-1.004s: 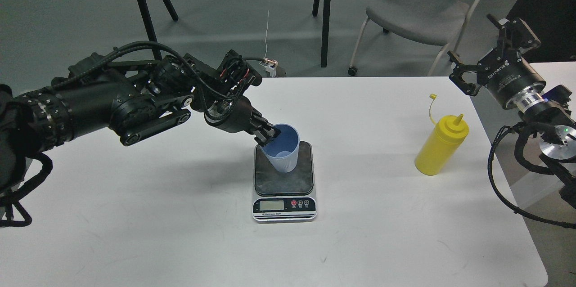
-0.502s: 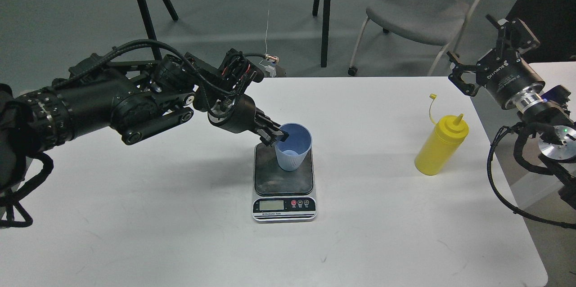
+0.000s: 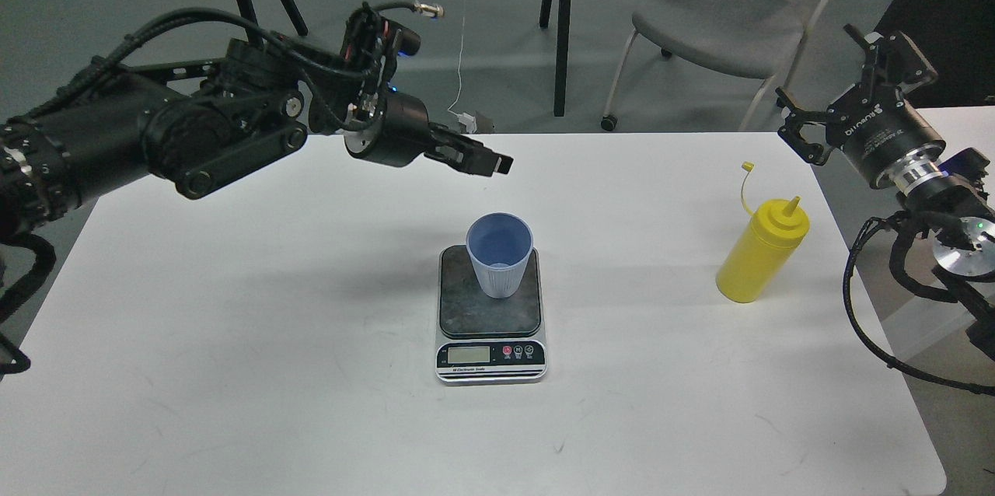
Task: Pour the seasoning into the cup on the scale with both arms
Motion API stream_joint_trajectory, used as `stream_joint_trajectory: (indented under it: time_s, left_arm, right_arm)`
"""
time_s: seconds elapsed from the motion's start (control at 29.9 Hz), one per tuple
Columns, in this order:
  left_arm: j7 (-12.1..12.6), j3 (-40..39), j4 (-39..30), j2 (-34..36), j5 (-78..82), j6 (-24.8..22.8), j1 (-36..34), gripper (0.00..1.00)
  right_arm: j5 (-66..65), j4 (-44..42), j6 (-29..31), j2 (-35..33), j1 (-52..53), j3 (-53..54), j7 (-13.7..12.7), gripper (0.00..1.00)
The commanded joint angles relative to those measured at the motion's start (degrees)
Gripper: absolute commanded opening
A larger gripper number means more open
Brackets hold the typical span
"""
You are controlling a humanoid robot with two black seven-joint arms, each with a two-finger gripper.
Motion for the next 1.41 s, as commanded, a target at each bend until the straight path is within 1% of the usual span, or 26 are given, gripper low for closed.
stream_joint_trajectory:
  time_s: [0.0,0.07,0.13,0.2,0.23,0.3,0.43,0.54,0.57,0.67,0.77,0.94,1.0,1.07,1.1,1.2,1.37]
  left_arm:
    - [0.0,-5.1,6.9,1.8,-14.1,0.0,0.6,0.75]
    - [0.0,-8.5,12.0,1.8,-25.2,0.0,2.1,0.78]
    - [0.0,-11.2,18.2,1.8,-37.8,0.0,5.1,0.81]
    - [0.0,-12.5,24.3,1.7,-48.3,0.0,6.9,0.83]
    - [0.0,-12.6,27.2,1.6,-53.4,0.0,7.7,0.85]
    - [0.0,-12.6,31.6,1.9,-61.1,0.0,10.0,0.86]
    - [0.0,-12.8,35.7,1.9,-70.0,0.0,14.3,0.87]
    - [0.0,-15.7,37.7,1.9,-72.9,0.0,17.4,0.89]
    - [0.0,-17.5,38.3,1.9,-73.4,0.0,18.6,0.89]
    - [0.0,-23.3,39.6,1.9,-73.5,0.0,21.5,0.9]
    - [0.0,-27.1,40.2,1.9,-73.5,0.0,24.0,0.9]
    - [0.0,-27.6,40.4,1.9,-73.4,0.0,26.1,0.91]
    - [0.0,-27.5,40.4,1.9,-73.4,0.0,26.2,0.91]
    - [0.0,-27.3,40.4,1.9,-73.4,0.0,26.3,0.92]
    - [0.0,-27.2,40.4,1.9,-73.4,0.0,26.3,0.92]
    - [0.0,-27.2,40.4,1.9,-73.4,0.0,26.4,0.92]
    - [0.0,-27.2,40.5,1.9,-73.4,0.0,26.4,0.93]
  right_arm:
    - [1.4,0.0,0.0,-0.3,-0.6,3.1,-0.7,0.99]
    - [3.7,0.3,0.0,-0.8,-1.4,3.9,-0.9,0.99]
    - [6.8,0.5,0.0,-1.4,-1.7,4.9,-0.9,0.99]
    - [11.4,0.6,0.0,-3.0,-3.0,6.6,-1.1,0.99]
    - [13.9,0.7,0.0,-3.9,-3.7,7.0,-1.4,0.99]
    - [17.9,1.3,0.0,-5.7,-4.5,7.2,-2.8,0.99]
    - [28.0,4.8,0.0,-8.5,-8.3,8.0,-4.9,0.99]
    - [35.7,8.9,0.0,-10.7,-13.8,8.6,-8.3,0.99]
    - [37.4,10.6,0.0,-11.1,-16.0,8.7,-8.9,0.99]
    - [39.7,16.1,0.0,-12.8,-23.1,10.3,-8.8,0.99]
    - [40.6,20.0,0.0,-13.1,-30.6,13.2,-8.5,0.99]
    - [40.5,26.3,0.0,-12.7,-39.4,14.5,-6.9,0.99]
    - [40.5,28.7,0.0,-12.6,-41.9,14.5,-5.6,0.99]
    - [40.3,30.5,0.0,-12.4,-43.6,14.3,-3.0,0.99]
    - [40.0,30.9,0.0,-12.1,-44.0,14.1,-2.2,0.99]
    - [39.1,30.9,0.0,-9.6,-44.3,13.6,-1.7,0.99]
    - [33.6,29.3,0.0,-4.8,-44.4,13.8,-1.5,0.99]
